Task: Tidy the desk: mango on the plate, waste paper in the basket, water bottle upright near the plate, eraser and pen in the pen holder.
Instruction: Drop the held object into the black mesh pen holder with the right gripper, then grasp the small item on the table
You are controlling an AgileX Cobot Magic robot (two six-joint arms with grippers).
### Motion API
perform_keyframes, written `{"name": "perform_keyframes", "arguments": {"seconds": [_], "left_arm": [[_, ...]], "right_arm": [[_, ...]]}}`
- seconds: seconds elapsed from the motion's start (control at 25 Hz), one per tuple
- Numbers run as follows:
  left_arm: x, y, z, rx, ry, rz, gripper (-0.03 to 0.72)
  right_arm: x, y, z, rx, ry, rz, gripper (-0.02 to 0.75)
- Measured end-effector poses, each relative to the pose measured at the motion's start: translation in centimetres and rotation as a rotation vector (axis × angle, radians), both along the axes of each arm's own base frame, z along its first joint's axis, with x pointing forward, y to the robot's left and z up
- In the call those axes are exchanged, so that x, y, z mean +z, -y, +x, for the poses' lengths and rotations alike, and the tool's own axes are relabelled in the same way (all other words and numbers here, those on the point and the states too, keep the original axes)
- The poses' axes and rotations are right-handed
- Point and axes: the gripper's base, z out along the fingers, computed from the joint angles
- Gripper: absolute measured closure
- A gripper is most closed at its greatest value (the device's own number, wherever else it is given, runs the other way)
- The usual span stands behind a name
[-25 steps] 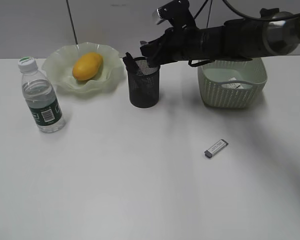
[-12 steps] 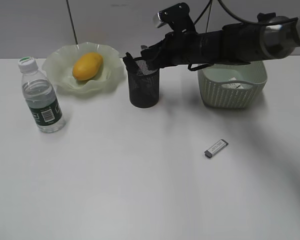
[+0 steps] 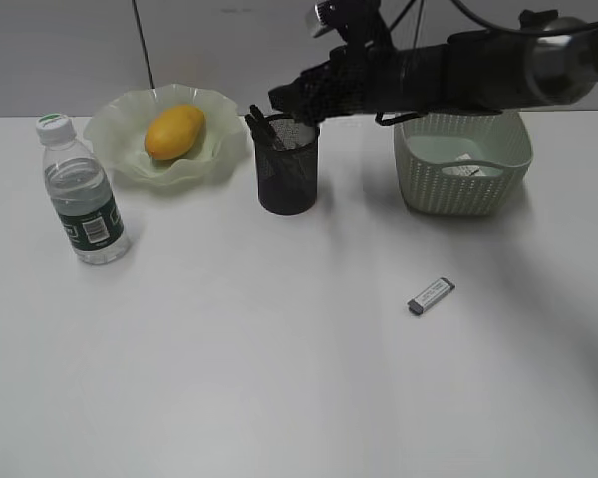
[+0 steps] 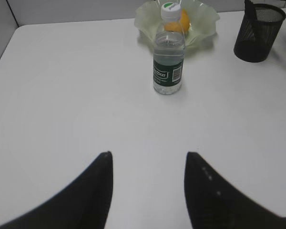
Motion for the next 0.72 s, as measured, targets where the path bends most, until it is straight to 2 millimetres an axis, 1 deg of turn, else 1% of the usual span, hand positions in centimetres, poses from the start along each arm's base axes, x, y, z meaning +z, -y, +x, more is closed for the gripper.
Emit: {"name": "perform_keyframes", "arguments": {"seconds": [0.08,0.16,0.24,0.28,0.4,0.44,0.52,0.56,0.64,0.72], "left_arm": [[0.0,0.0,0.0,0.000,0.000,0.000,0.314],[0.0,0.0,0.0,0.000,0.000,0.000,0.314],[0.0,0.0,0.0,0.001,0.000,0.001,0.314],[0.0,0.0,0.0,0.001,0.000,0.001,0.314],[0.0,0.0,0.0,0.001,0.000,0.001,0.316],[0.0,0.0,0.0,0.001,0.000,0.001,0.316],[0.0,0.0,0.0,0.001,0.000,0.001,0.316],[0.0,0.0,0.0,0.001,0.000,0.001,0.316],[0.0,0.0,0.0,0.001,0.000,0.001,0.316],[0.0,0.0,0.0,0.001,0.000,0.001,0.316]], "right_arm": [[1.6,0.0,-0.1,-0.001,0.029,0.011,0.227],[3.7,0.1,-0.3,-0.012,0.053,0.041,0.230],[6.3,0.3,-0.8,-0.006,0.102,0.046,0.248],[7.4,0.5,-1.0,0.006,0.138,0.015,0.262],[11.1,0.9,-2.2,0.050,0.301,-0.181,0.297],[12.0,1.2,-2.5,0.047,0.346,-0.245,0.302],[14.1,2.1,-2.7,-0.031,0.431,-0.330,0.305],[15.1,2.7,-2.6,-0.098,0.465,-0.352,0.306],[17.3,4.3,-2.6,-0.267,0.545,-0.395,0.308],[19.0,6.0,-2.6,-0.447,0.610,-0.447,0.311]]}}
